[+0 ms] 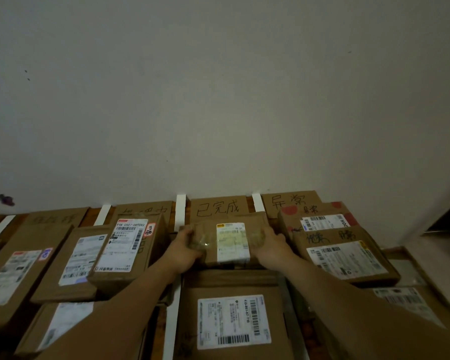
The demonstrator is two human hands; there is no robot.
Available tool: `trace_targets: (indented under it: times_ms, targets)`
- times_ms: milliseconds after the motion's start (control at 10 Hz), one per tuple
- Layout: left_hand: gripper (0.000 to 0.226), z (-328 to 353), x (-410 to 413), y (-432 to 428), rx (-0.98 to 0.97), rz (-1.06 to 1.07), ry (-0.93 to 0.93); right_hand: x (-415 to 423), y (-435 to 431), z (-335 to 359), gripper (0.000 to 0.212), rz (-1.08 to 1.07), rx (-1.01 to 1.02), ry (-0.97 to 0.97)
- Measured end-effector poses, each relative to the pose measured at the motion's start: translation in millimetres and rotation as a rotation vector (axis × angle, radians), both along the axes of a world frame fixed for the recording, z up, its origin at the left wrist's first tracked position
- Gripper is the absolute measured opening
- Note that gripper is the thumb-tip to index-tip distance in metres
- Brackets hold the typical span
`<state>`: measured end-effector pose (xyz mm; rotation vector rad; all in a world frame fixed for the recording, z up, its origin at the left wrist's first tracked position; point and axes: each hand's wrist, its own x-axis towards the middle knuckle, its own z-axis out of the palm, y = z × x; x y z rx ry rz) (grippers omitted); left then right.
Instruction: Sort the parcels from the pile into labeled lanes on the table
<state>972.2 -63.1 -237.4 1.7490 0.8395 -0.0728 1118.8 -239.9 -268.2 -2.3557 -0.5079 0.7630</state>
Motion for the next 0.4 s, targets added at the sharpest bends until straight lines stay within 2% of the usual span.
trace_targets:
  times_ms: [100,200,300,400]
  targets:
    - [0.069,2.4,-2.5,1.2,0.046,-0.026,0.028,-1.2,-3.2,5.9,0.084,0.032,-0.028,-0.012]
    - [0.073,5.2,-7.2,1.7,0.080,-0.110,0.122,-10.2,-6.3,19.7,0.076,0.128,-0.136,-0.003]
    - [0.066,18.4,-9.1,2.3,0.165,-0.193,0.166,-12.5,-6.1,38.3,0.075,0.173,-0.186,-0.028]
    - [0.046,35.0,-8.1,-0.7,0.362,-0.230,0.112,-14.3,-4.3,63.1,0.065,0.164,-0.144,-0.110]
